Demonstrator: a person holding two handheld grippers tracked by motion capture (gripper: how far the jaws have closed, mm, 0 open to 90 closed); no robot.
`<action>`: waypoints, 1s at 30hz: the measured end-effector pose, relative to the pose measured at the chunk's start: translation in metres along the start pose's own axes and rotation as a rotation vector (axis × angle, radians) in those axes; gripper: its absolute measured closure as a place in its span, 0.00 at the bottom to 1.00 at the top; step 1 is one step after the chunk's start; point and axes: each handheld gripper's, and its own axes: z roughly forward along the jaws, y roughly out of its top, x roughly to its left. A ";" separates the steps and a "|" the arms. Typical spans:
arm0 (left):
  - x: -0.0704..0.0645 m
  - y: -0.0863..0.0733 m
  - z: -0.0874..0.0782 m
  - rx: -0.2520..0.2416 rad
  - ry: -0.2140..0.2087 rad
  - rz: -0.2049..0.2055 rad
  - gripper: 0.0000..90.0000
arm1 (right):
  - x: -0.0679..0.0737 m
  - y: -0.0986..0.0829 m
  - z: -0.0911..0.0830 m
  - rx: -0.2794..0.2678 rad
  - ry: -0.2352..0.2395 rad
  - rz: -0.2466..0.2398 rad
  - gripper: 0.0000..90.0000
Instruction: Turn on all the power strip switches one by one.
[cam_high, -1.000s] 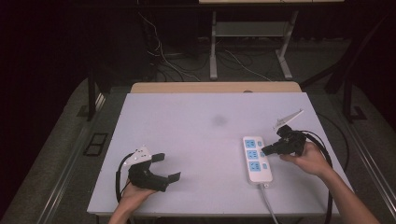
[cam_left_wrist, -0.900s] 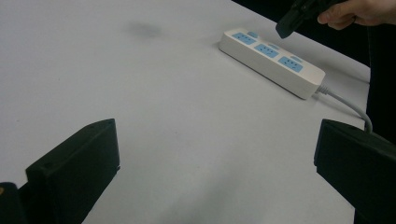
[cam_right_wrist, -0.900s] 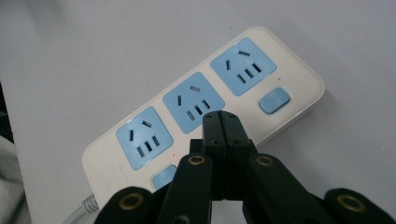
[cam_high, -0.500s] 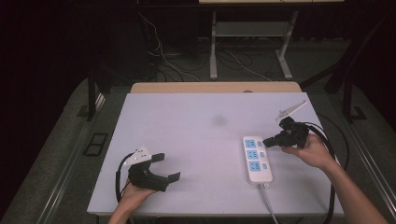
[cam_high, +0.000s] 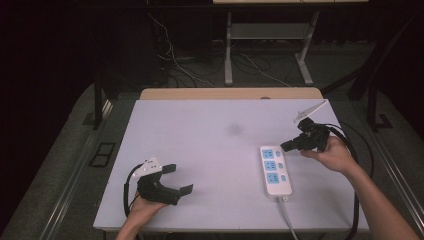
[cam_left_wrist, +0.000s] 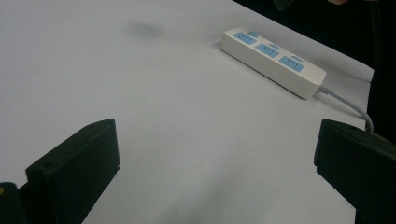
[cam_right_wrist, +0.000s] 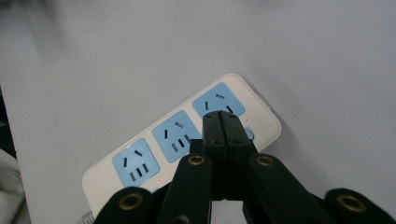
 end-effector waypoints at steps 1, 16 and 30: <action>0.000 0.000 0.000 0.000 0.000 0.000 0.00 | -0.001 0.001 0.000 0.000 0.000 -0.003 1.00; 0.001 0.000 -0.001 0.000 0.000 0.003 0.00 | -0.011 0.006 0.017 0.031 -0.001 0.010 1.00; 0.002 0.000 -0.001 -0.001 0.003 0.001 0.00 | -0.017 0.006 0.034 0.075 0.004 -0.001 1.00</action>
